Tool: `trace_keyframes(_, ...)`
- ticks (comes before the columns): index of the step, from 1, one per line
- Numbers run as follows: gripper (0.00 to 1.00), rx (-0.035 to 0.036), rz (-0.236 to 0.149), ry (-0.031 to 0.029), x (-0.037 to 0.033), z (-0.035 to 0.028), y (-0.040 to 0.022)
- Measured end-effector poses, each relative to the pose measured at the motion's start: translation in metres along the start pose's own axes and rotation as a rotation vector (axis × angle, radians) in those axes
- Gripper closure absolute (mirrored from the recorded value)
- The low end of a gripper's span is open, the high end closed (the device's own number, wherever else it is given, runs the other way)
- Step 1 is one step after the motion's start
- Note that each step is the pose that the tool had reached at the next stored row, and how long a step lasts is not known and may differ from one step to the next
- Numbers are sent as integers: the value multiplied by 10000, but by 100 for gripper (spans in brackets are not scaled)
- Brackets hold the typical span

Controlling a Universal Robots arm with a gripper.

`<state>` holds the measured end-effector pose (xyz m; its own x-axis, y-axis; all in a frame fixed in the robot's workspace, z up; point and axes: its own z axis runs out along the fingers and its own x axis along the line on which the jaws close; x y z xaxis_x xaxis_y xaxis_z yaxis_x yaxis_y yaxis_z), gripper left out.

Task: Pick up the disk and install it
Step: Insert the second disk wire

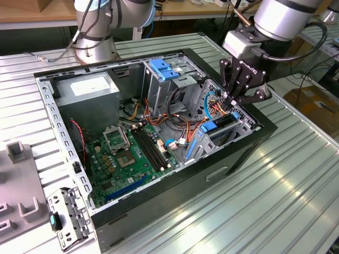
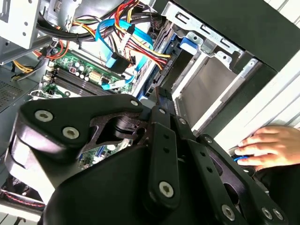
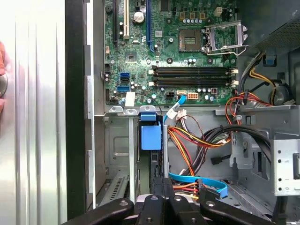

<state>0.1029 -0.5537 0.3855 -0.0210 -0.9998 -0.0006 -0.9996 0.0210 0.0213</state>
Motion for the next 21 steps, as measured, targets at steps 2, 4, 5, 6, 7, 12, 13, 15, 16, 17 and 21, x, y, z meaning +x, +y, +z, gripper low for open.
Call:
trace_keyframes(2,89,0,0,-1,0,-45,1)
trace_keyframes(4,89,0,0,-1,0,-53,1)
trace_keyframes(5,89,0,0,-2,0,-53,1)
trace_keyframes(6,89,0,0,-1,0,-54,1)
trace_keyframes(7,89,0,0,0,0,-56,1)
trace_keyframes(12,89,-3,0,-1,0,-70,2)
trace_keyframes(13,89,-5,0,-1,-1,-75,2)
trace_keyframes(15,89,-13,-1,-2,-2,-80,1)
trace_keyframes(16,89,-29,-1,-2,-3,-82,2)
trace_keyframes(17,89,-44,0,1,-6,-85,2)
trace_keyframes(21,89,-75,0,0,-12,-104,3)
